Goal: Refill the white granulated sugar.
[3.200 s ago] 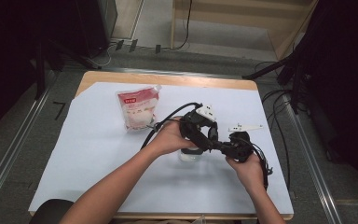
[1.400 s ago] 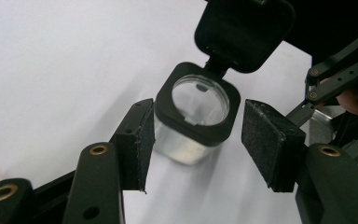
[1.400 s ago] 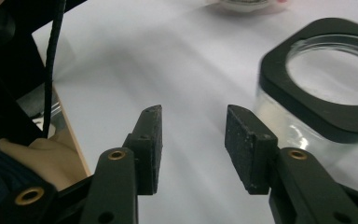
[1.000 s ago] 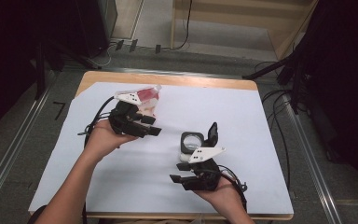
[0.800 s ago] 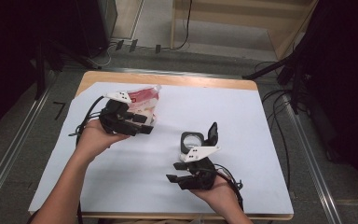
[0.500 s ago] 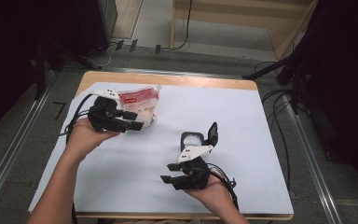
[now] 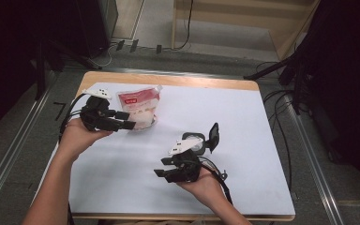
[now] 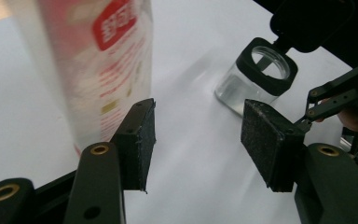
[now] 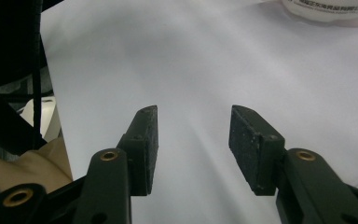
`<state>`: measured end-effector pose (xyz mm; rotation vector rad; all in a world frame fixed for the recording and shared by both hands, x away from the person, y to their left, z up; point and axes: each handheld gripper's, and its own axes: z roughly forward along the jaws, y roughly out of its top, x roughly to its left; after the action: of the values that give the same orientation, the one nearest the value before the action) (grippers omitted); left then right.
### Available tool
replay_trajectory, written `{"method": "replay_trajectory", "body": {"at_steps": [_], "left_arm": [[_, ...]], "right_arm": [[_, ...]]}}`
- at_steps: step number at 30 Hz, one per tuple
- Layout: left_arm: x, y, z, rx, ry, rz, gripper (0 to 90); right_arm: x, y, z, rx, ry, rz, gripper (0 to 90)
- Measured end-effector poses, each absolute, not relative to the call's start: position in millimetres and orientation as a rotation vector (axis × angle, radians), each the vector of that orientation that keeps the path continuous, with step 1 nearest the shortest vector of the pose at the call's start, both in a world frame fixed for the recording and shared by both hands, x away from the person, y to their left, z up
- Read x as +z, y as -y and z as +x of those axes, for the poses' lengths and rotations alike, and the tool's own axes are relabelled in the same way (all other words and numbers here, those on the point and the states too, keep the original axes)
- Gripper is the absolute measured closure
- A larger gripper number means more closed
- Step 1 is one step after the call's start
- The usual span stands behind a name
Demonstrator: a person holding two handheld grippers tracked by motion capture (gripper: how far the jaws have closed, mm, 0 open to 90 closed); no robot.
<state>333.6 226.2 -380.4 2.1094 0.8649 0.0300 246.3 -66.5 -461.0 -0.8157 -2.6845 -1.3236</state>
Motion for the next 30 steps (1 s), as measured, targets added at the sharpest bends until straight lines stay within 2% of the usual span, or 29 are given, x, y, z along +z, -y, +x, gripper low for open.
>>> {"method": "replay_trajectory", "body": {"at_steps": [19,30], "left_arm": [[-391,-268,340,0.074,-1.032,2.042,46.2],[-394,-255,361,0.088,-1.014,2.026,44.5]], "right_arm": [[-473,67,249,-1.306,2.651,-0.834,52.9],[-476,66,245,-1.300,2.640,-0.832,52.9]]}}
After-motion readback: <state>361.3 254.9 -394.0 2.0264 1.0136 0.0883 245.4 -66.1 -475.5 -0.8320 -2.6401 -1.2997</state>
